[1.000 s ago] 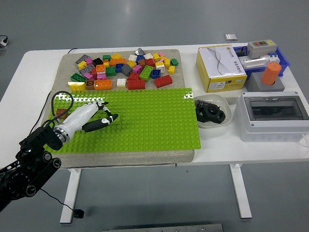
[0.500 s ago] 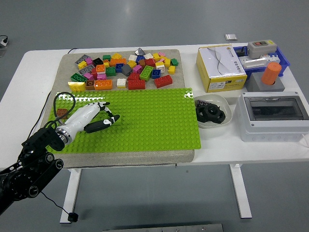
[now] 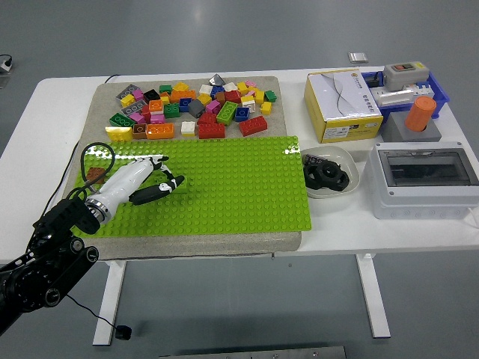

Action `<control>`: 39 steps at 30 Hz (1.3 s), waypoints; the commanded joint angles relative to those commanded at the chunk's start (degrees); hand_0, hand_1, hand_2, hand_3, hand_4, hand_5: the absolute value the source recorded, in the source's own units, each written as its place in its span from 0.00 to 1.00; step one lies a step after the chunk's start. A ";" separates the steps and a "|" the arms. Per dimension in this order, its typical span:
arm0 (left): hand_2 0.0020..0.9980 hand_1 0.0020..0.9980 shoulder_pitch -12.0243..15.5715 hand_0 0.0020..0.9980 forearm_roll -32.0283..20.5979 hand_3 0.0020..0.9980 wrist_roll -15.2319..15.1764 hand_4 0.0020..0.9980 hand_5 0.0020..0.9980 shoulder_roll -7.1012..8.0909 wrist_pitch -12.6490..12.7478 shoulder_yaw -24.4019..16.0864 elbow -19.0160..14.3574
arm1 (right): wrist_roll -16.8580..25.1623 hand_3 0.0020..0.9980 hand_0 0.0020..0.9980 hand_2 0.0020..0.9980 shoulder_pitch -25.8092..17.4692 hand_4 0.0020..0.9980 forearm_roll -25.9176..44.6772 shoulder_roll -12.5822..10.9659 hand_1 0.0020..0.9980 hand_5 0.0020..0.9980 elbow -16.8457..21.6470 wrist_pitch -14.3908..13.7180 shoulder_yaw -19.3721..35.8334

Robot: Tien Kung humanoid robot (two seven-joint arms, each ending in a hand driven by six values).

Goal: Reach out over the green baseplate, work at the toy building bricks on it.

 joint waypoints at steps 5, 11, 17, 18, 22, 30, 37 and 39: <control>0.94 0.98 -0.03 0.98 -2.21 0.58 -0.61 0.73 1.00 1.09 0.18 -0.78 -2.58 | -0.05 0.74 0.69 0.75 0.01 0.74 -0.10 -0.07 0.65 0.87 0.00 0.01 0.04; 0.92 0.97 0.78 0.97 -2.89 0.57 -0.38 0.72 1.00 3.64 0.51 -2.94 -7.27 | -0.12 0.74 0.69 0.75 -0.11 0.74 -0.38 -0.10 0.65 0.87 0.00 0.00 0.29; 0.92 0.96 4.19 0.97 -1.00 0.58 0.37 0.77 0.81 9.08 -0.73 -9.15 -13.13 | -0.31 0.74 0.69 0.75 -0.45 0.74 -0.99 0.11 0.65 0.87 0.00 -0.03 0.91; 0.92 0.94 4.67 0.95 -0.80 0.62 0.35 0.87 0.25 9.88 -1.00 -9.94 -13.44 | -0.35 0.74 0.69 0.75 -0.48 0.73 -1.10 0.17 0.65 0.87 0.00 -0.03 1.01; 0.92 0.94 6.50 0.95 0.27 0.62 0.49 0.87 0.25 13.43 -2.20 -13.15 -13.21 | -0.50 0.74 0.69 0.75 -0.60 0.73 -1.54 0.45 0.65 0.87 0.00 -0.01 1.36; 0.93 0.95 9.14 0.94 3.65 0.74 1.23 0.82 0.00 17.07 -2.89 -17.61 -10.23 | -0.71 0.73 0.69 0.75 -0.74 0.73 -2.47 1.02 0.65 0.87 0.00 0.04 2.02; 0.93 0.95 10.34 0.94 4.94 0.73 1.47 0.69 0.00 17.81 -2.95 -19.38 -10.52 | -0.92 0.74 0.69 0.75 -0.63 0.73 -3.74 1.32 0.65 0.87 0.00 0.06 3.00; 0.93 0.95 10.46 0.94 4.89 0.73 1.47 0.69 0.00 18.07 -3.03 -19.25 -10.58 | -1.03 0.74 0.69 0.75 -0.52 0.73 -4.45 1.41 0.65 0.87 0.00 0.03 3.49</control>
